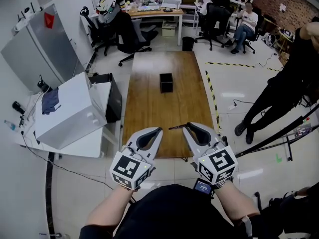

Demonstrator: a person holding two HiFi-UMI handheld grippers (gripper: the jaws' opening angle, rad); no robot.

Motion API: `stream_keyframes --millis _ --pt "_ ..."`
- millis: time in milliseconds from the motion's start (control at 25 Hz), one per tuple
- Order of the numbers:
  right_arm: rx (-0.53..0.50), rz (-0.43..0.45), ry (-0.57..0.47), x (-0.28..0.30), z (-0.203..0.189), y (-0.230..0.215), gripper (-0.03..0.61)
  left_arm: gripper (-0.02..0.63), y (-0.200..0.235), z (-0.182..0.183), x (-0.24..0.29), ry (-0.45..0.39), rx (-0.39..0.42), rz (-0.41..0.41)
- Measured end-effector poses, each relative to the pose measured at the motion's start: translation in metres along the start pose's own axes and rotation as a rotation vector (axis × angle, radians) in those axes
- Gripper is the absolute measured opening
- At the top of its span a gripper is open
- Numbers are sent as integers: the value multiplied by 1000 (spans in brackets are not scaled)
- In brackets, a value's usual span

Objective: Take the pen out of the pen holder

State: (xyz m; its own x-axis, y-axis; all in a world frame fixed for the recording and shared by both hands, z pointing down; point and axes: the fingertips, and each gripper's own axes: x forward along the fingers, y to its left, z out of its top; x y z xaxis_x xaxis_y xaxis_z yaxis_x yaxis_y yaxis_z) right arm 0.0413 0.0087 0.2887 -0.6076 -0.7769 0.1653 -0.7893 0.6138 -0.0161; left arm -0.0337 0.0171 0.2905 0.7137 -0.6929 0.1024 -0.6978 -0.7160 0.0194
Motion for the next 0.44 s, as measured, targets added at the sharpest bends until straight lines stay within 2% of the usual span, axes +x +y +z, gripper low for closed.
stream_keyframes --millis 160,440 --pt "1 4 -1 -2 -1 -5 58 3 -2 -1 6 3 18 4" --pt "4 0 -3 -8 2 -14 58 3 -9 3 14 8 -4 5"
